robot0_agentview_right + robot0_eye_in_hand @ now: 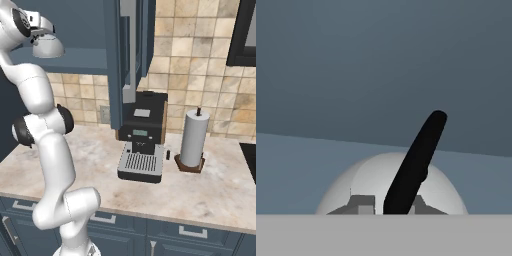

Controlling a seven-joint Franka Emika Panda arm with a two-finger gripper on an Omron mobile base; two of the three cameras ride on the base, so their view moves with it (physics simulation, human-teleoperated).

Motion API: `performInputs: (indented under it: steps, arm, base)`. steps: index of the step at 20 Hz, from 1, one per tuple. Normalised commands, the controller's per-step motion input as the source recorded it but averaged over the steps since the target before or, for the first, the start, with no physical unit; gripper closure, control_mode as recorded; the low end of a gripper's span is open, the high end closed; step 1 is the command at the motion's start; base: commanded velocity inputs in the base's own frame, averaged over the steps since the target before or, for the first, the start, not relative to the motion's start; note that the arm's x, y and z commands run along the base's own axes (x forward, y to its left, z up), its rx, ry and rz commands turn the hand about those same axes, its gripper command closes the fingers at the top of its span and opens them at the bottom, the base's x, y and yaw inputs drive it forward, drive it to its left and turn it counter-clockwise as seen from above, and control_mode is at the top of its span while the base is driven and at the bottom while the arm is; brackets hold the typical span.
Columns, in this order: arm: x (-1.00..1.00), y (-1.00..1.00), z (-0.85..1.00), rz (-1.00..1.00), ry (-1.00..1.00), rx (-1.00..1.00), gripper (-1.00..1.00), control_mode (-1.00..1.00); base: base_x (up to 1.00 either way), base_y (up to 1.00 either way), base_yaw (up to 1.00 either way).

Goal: Open the cabinet, pick the kettle from the cabinet, and place it in the sink.

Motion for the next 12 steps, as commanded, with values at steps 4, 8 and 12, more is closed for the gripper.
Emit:
performInputs:
  steps: [4, 8, 12]
  arm:
    - [-0.15, 0.09, 0.0, 0.0, 0.0, 0.11, 1.0, -1.0]
    - [-0.2, 0.1, 0.0, 0.0, 0.0, 0.1, 1.0, -1.0]
    - [-0.24, 0.07, 0.01, 0.0, 0.0, 0.08, 1.0, -1.0]
  base:
    - [0.0, 0.0, 0.0]
    - [0.0, 0.0, 0.0]
    - [0.0, 0.0, 0.0]
